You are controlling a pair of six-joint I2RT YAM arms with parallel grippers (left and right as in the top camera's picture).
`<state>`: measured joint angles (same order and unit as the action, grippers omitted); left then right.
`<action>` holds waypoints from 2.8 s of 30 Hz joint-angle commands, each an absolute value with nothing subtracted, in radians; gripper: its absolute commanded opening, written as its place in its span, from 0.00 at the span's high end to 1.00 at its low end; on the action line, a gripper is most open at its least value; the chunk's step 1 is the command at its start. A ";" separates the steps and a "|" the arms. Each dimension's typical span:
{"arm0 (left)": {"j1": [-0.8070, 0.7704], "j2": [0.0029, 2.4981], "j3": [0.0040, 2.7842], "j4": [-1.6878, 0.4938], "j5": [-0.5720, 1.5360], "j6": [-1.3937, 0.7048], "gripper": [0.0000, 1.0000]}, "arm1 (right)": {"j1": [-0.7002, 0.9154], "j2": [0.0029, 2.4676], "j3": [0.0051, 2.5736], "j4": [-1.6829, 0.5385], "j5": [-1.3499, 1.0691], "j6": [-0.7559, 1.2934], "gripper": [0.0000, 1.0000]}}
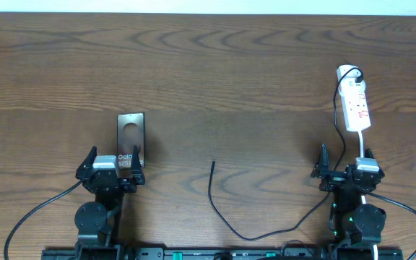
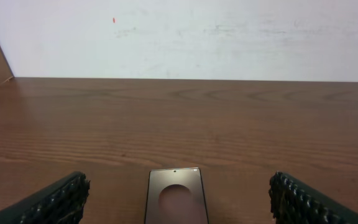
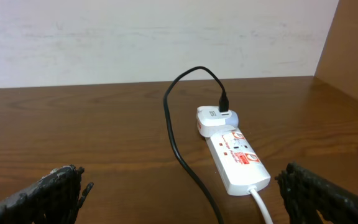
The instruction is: Plug charger to phone and switch on socket
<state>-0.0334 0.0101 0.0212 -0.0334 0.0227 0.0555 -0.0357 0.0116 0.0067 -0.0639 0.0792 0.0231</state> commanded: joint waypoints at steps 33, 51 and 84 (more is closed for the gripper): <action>-0.027 0.007 0.004 -0.073 -0.009 0.055 0.07 | -0.025 0.009 0.006 -0.068 0.091 0.036 0.01; -0.027 0.007 0.004 -0.073 -0.009 0.055 0.07 | -0.025 0.009 0.006 -0.068 0.091 0.036 0.01; -0.027 0.007 0.004 -0.073 -0.009 0.055 0.07 | -0.025 0.009 0.006 -0.068 0.091 0.036 0.01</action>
